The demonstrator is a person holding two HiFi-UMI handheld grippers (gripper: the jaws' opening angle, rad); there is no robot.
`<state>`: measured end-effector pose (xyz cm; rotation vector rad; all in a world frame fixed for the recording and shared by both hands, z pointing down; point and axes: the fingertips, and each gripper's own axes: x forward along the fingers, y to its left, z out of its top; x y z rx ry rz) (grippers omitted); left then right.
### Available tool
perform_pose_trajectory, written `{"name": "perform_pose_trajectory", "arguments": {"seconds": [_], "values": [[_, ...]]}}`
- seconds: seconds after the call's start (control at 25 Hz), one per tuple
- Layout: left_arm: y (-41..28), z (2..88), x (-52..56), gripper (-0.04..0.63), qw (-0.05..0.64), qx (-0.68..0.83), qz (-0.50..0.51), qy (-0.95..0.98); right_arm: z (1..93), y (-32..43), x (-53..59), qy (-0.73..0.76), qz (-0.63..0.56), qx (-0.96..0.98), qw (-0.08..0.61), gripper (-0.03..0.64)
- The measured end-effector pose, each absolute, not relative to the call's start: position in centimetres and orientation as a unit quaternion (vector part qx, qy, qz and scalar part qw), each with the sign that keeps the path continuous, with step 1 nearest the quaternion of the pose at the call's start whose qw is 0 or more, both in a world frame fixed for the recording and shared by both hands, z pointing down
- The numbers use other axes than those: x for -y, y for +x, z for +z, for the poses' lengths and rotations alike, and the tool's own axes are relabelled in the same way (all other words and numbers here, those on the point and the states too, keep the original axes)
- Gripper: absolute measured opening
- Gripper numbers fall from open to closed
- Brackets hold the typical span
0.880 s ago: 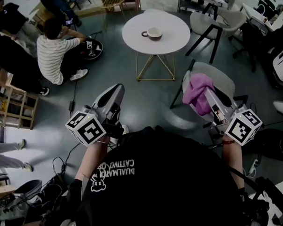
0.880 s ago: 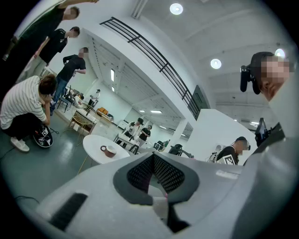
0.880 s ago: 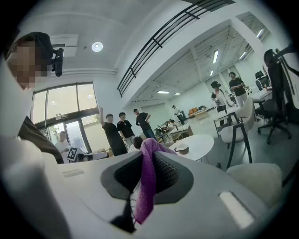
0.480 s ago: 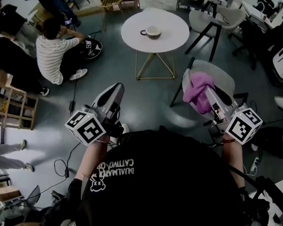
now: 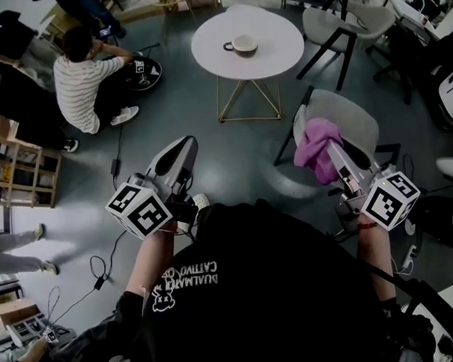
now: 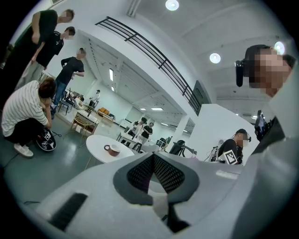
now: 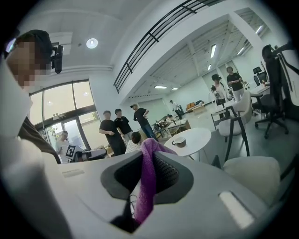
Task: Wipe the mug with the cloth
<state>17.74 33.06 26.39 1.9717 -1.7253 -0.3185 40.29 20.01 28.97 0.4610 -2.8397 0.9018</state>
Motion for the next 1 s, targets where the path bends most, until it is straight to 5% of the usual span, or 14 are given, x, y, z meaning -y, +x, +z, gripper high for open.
{"name": "perform_pose_trajectory", "arguments": {"seconds": [1.0], "values": [[4.4, 32.5, -26.4, -0.003, 0.354, 0.513, -0.057, 0.780, 34.0, 24.1, -20.2, 0.248, 0.393, 0.882, 0.079, 0.058]]}}
